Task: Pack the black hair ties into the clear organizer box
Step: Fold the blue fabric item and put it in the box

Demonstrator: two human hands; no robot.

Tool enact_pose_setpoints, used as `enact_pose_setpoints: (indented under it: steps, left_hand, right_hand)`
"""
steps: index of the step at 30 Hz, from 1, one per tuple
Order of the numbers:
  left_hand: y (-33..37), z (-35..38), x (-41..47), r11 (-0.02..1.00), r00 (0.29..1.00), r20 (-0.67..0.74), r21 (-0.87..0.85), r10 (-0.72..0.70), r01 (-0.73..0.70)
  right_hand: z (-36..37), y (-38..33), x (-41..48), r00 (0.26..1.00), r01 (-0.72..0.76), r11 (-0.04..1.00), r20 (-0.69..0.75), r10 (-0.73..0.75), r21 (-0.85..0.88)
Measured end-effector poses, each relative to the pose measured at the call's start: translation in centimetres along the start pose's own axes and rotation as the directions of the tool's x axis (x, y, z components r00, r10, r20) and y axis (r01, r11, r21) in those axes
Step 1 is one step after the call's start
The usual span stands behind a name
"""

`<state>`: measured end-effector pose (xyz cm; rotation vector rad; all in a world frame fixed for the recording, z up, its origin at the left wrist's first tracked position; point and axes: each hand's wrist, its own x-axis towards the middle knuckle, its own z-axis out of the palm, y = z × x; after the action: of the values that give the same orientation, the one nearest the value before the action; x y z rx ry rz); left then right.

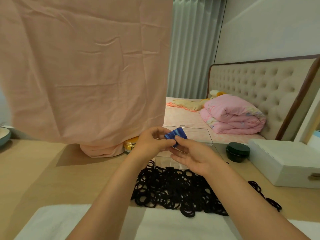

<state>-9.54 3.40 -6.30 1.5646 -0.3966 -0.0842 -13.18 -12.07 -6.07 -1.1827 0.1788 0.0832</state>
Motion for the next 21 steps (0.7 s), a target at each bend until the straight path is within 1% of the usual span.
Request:
enact_pose_setpoints:
  steps: [2, 3, 5, 6, 8, 10, 12, 14, 15, 18, 19, 21]
  left_hand:
    - [-0.6, -1.0, 0.5, 0.989, 0.996, -0.077, 0.141, 0.048, -0.037]
    - [-1.0, -1.5, 0.7, 0.98, 0.99, -0.12, 0.194, 0.071, -0.047]
    - [-2.2, -2.6, 1.2, 0.964, 0.978, -0.189, 0.264, 0.092, -0.039]
    - [-2.9, -3.0, 1.3, 0.949, 0.974, -0.202, 0.315, 0.099, -0.031]
    - [-4.3, -3.5, 1.5, 0.917, 0.978, -0.186, 0.399, 0.094, -0.012]
    - [-5.3, -3.7, 1.5, 0.892, 0.989, -0.132, 0.453, 0.068, -0.001]
    - [-6.0, -3.7, 1.5, 0.85, 0.996, -0.073, 0.527, 0.05, -0.004]
    - [-6.3, -3.6, 1.4, 0.834, 0.999, -0.048, 0.552, 0.018, 0.011]
    - [-6.3, -3.6, 1.5, 0.832, 0.999, -0.045, 0.554, 0.009, 0.017]
    - [-6.5, -3.4, 1.5, 0.839, 1.0, -0.027, 0.544, -0.011, 0.024]
    - [-6.5, -3.3, 1.5, 0.844, 1.0, -0.018, 0.535, -0.018, 0.025]
    - [-6.6, -3.3, 1.5, 0.848, 1.0, -0.015, 0.529, -0.013, 0.018]
  right_hand:
    - [1.1, -0.4, 1.1, 0.994, 0.078, 0.979, -0.06, -0.091, -0.189]
    - [1.5, -0.7, 1.7, 0.986, 0.105, 0.952, -0.092, -0.137, -0.289]
    - [2.1, -1.2, 3.0, 0.974, 0.11, 0.876, -0.123, -0.189, -0.469]
    - [2.3, -1.4, 3.6, 0.972, 0.096, 0.82, -0.125, -0.199, -0.565]
    - [2.8, -1.5, 4.8, 0.97, 0.052, 0.666, -0.121, -0.211, -0.744]
    - [3.4, -1.3, 6.0, 0.972, 0.014, 0.52, -0.111, -0.207, -0.854]
    - [4.0, -1.0, 7.1, 0.977, -0.025, 0.351, -0.098, -0.191, -0.936]
    - [4.8, -0.8, 7.8, 0.977, -0.074, 0.176, -0.107, -0.182, -0.982]
    - [5.1, -0.9, 8.0, 0.977, -0.1, 0.119, -0.119, -0.174, -0.988]
    - [6.3, -0.7, 8.7, 0.978, -0.151, 0.018, -0.152, -0.144, -0.988]
    - [6.8, -0.6, 8.7, 0.977, -0.157, -0.026, -0.151, -0.149, -0.987]
    - [7.1, -0.1, 8.9, 0.972, -0.139, -0.121, -0.112, -0.207, -0.983]
